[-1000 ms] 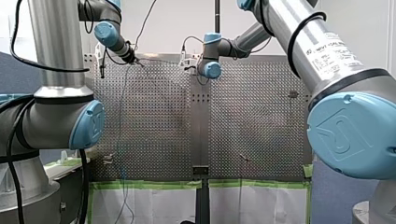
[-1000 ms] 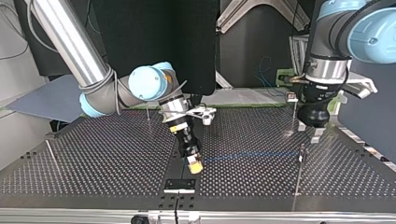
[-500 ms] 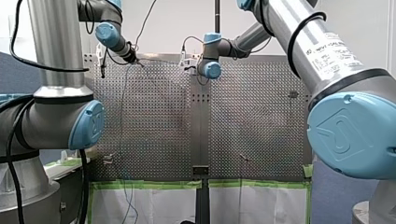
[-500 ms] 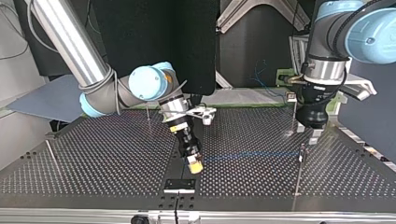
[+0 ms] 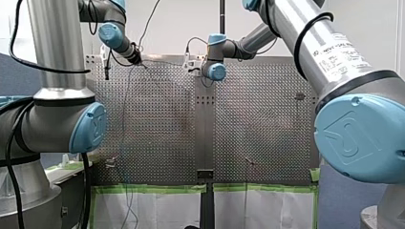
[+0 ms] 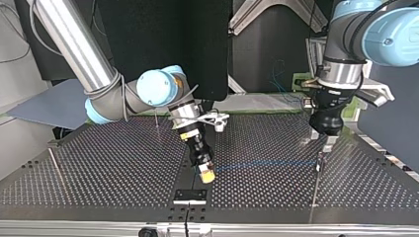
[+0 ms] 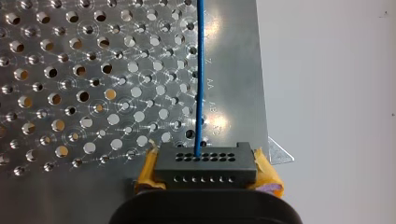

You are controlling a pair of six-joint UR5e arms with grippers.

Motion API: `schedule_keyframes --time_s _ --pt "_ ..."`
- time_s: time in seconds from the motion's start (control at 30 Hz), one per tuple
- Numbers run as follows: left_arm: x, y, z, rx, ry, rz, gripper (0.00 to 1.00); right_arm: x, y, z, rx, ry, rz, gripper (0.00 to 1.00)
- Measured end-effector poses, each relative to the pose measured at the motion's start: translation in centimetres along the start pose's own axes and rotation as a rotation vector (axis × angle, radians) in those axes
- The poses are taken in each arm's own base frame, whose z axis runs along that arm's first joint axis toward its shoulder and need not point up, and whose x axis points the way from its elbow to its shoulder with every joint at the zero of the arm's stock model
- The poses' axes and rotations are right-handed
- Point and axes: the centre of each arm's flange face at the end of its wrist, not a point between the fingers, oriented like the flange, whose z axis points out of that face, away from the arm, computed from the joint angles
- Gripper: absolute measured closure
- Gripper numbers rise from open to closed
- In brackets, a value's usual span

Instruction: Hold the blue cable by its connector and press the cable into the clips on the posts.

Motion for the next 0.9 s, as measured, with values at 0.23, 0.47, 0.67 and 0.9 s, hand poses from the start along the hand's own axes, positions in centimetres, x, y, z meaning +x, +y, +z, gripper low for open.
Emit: schedule_keyframes --time_s 0.23,0.47,0.67,0.9 --pt "-0.1 -0.9 0.3 0.062 0.000 0.007 0.00 0.0 0.1 0.0 -0.001 -0.001 0.000 1.00" --pt "0.5 -1.5 1.6 0.113 0.022 0.035 0.00 -0.1 0.1 0.0 -0.002 -0.001 0.000 1.00" --pt "0.3 -2.0 3.4 0.113 0.007 0.060 0.00 -0.1 0.2 0.0 -0.003 -0.001 -0.001 1.00" --pt "-1.5 -2.5 5.2 0.089 -0.058 0.057 0.00 -0.1 0.2 0.0 -0.003 0.000 -0.001 1.00"
